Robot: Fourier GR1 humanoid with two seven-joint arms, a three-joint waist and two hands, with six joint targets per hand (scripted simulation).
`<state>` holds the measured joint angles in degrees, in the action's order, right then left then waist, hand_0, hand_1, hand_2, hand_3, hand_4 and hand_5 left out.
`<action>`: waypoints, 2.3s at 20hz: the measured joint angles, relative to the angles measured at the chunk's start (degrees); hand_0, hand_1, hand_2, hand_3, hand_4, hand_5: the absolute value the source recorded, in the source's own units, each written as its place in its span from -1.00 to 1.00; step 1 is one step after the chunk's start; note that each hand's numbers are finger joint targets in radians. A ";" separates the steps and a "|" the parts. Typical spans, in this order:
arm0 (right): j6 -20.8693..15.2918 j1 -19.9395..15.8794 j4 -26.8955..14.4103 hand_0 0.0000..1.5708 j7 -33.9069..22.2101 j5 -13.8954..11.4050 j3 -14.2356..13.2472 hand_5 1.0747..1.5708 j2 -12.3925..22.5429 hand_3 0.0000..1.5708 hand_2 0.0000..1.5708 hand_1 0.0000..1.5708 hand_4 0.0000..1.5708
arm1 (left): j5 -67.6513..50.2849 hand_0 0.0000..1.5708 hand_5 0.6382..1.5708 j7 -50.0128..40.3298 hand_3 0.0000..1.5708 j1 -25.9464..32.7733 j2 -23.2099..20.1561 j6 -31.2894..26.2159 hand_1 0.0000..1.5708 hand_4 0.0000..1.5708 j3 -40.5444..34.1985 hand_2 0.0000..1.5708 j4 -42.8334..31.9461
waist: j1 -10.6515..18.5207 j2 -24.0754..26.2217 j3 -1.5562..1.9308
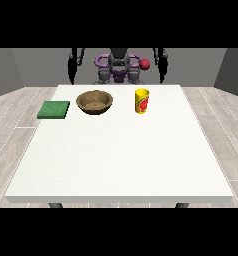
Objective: Pick the cup and pour the ball into the bowl, then pick the bowl and place it on the pad
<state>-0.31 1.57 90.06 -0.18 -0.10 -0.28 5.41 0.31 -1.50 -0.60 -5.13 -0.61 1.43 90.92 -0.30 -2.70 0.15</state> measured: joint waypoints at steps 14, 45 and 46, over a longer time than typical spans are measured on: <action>-13.07 -10.39 10.92 -1.00 -7.50 3.52 12.11 0.99 -4.35 -0.47 -0.64 -1.00 0.05 | -10.03 -1.00 1.00 -4.90 -1.00 -13.78 3.09 3.81 -1.00 -1.00 -5.34 -1.00 4.20 | -0.83 9.49 -0.20; -13.17 -31.59 -3.32 -1.00 -2.36 2.25 -1.91 0.98 3.74 -0.24 -0.49 -1.00 -0.16 | -4.68 -1.00 0.93 31.87 -1.00 -20.01 2.84 -0.09 -1.00 -1.00 -7.83 -1.00 -26.04 | -0.45 -9.94 -0.17; -12.85 -32.08 -3.39 -1.00 -2.45 2.12 -1.85 0.97 3.92 -0.22 -0.49 -1.00 -0.17 | -4.35 -1.00 0.93 33.23 -1.00 -20.63 3.04 0.55 -1.00 -1.00 -8.18 -1.00 -27.92 | -0.93 -10.10 -0.16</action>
<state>-13.16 -30.51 86.67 -2.63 2.02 -2.13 9.34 -4.05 31.73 -21.24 -2.09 -0.05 -6.75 63.00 -1.23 -12.80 -0.01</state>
